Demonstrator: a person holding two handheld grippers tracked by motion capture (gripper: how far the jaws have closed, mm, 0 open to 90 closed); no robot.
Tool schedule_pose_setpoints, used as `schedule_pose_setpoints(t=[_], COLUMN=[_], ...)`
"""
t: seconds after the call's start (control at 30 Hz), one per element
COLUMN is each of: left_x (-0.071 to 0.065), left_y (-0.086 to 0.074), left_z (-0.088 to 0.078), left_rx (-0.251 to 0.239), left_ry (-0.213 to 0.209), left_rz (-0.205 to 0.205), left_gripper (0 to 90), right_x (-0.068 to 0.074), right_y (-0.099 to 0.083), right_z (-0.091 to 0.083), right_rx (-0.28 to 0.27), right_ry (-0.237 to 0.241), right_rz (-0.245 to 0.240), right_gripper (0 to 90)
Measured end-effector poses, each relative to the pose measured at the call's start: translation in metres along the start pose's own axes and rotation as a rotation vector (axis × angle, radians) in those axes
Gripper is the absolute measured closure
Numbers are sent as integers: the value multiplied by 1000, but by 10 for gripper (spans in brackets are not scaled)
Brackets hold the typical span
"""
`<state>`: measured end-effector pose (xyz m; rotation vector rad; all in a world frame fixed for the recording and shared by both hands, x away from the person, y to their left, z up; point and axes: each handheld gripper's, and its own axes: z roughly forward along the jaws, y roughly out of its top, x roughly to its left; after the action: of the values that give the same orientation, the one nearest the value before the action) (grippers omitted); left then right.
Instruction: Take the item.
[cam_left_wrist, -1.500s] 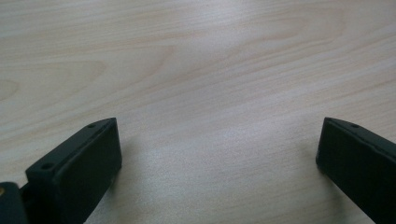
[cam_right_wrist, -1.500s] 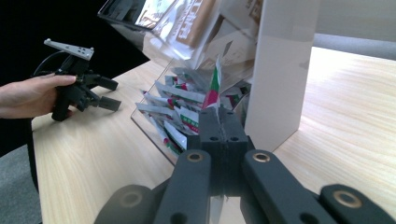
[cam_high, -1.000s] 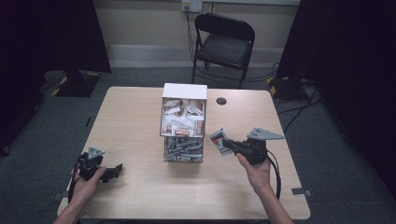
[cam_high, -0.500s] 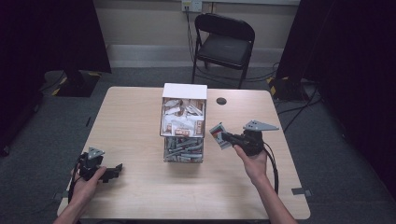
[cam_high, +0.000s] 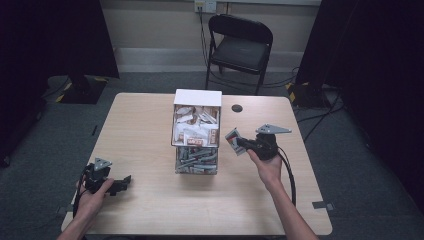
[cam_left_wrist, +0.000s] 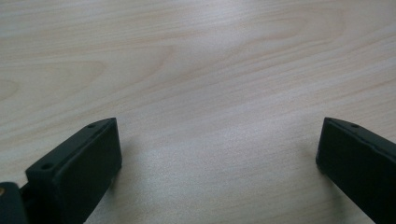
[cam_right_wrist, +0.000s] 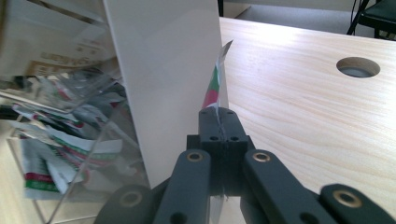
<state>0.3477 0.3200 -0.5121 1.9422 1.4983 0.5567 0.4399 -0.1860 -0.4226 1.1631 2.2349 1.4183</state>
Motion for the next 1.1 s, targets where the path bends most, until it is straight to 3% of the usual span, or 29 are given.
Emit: schedule_pose_setpoints(t=[0.33,0.77,1.1], left_x=[0,0,0], left_y=[0,0,0], left_z=[0,0,0], left_rx=[0,0,0], left_ry=[-1,0,-1], left_rz=[0,1,1], left_gripper=[0,0,0], right_x=[-5,-9,-17], right_y=[-13,-39,-46], right_z=[22,37,46], right_rx=[47,101,123], right_ry=[-7,-4,-46], right_rz=[17,51,52], right_gripper=[900,899,869])
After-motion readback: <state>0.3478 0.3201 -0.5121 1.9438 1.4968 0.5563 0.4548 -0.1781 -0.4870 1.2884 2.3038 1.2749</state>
